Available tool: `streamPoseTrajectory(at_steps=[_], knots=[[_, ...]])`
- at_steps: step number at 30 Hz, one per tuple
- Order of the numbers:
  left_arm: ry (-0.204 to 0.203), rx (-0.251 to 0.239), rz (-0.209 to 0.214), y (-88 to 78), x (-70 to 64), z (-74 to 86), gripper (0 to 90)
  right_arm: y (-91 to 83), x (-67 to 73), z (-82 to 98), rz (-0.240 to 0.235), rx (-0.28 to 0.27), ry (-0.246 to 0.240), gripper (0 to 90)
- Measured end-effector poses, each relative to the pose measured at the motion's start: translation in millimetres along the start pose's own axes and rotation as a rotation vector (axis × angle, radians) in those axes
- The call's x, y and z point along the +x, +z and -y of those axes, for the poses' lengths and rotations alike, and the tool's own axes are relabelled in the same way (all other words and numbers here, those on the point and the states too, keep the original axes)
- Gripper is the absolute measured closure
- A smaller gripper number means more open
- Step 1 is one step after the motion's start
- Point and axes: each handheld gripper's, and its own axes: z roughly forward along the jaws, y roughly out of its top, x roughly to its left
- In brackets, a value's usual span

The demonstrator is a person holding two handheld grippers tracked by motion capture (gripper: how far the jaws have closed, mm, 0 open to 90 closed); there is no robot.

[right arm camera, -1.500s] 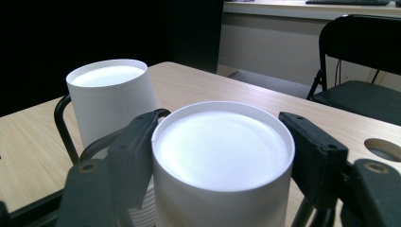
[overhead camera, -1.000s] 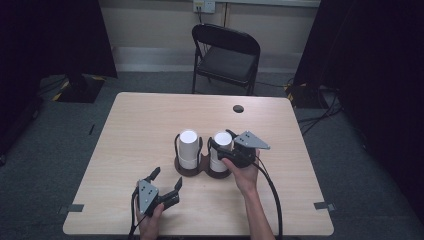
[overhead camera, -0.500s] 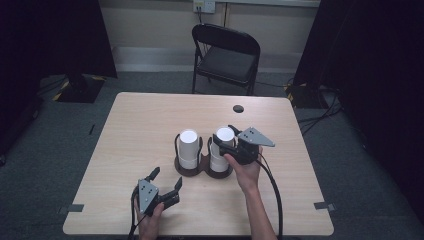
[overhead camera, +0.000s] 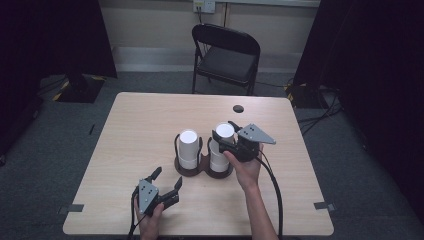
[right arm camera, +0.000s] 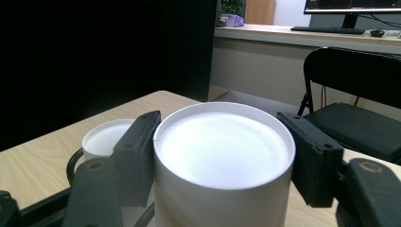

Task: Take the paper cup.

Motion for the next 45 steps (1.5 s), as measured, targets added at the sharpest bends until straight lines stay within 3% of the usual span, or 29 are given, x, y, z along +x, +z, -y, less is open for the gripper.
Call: streamPoseTrajectory(at_steps=[8,21,28,37,45], knots=[[0.009,-0.005,-0.025,-0.9,-1.1,0.3,20.3,-2.6,0.6,-5.4,0.0,-0.016,-0.002,33.9],[0.005,0.002,0.014,-0.1,0.8,0.0,19.9,-3.9,3.0,-12.4,-0.008,-0.026,-0.003,33.9],[0.007,0.007,0.01,0.3,0.8,-0.2,18.9,-6.6,1.8,-18.4,-0.026,-0.04,0.009,34.0],[0.02,0.051,0.026,4.4,0.3,-2.0,18.5,-13.5,1.3,-28.8,-0.042,-0.061,0.02,34.0],[-0.013,0.04,0.031,3.5,3.3,-1.6,16.1,-27.1,0.2,-35.9,-0.041,-0.111,0.059,34.1]])
